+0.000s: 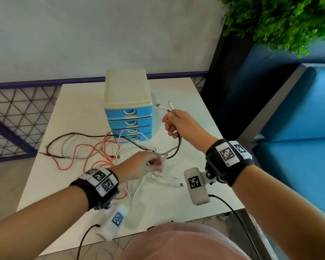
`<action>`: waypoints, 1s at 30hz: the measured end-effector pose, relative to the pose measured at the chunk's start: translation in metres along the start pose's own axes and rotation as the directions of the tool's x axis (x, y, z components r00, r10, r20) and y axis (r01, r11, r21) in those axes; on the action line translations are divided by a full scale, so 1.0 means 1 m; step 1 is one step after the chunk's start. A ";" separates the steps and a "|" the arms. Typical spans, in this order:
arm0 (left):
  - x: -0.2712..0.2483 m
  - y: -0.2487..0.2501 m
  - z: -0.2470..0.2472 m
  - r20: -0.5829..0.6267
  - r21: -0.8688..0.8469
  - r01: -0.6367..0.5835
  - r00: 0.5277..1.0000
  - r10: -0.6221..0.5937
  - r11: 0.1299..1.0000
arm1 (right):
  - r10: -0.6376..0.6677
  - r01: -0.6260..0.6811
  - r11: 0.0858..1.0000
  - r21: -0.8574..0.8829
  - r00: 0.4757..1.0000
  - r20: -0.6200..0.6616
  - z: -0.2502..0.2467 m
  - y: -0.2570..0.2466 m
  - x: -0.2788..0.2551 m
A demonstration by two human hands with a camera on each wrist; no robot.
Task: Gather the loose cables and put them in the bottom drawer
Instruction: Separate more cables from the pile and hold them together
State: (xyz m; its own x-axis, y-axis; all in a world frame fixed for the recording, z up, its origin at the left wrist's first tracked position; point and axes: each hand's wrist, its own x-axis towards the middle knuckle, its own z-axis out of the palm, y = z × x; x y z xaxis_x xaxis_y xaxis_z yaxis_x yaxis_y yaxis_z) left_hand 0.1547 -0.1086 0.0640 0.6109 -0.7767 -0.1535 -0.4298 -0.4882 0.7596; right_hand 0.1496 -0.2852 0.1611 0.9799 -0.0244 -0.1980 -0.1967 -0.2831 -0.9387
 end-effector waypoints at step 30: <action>-0.067 -0.028 -0.079 -0.210 0.256 0.384 0.918 -0.336 0.887 | -0.325 0.485 0.726 0.488 0.867 -0.378 0.011 -0.105 0.031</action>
State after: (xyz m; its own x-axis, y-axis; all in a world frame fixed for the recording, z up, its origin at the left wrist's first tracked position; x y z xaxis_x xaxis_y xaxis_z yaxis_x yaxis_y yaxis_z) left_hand 0.1780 -0.0112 0.1026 0.8452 -0.4650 -0.2636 -0.3173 -0.8333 0.4527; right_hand 0.2004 -0.2453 0.2502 0.9259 -0.2917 0.2399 0.3161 0.2510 -0.9149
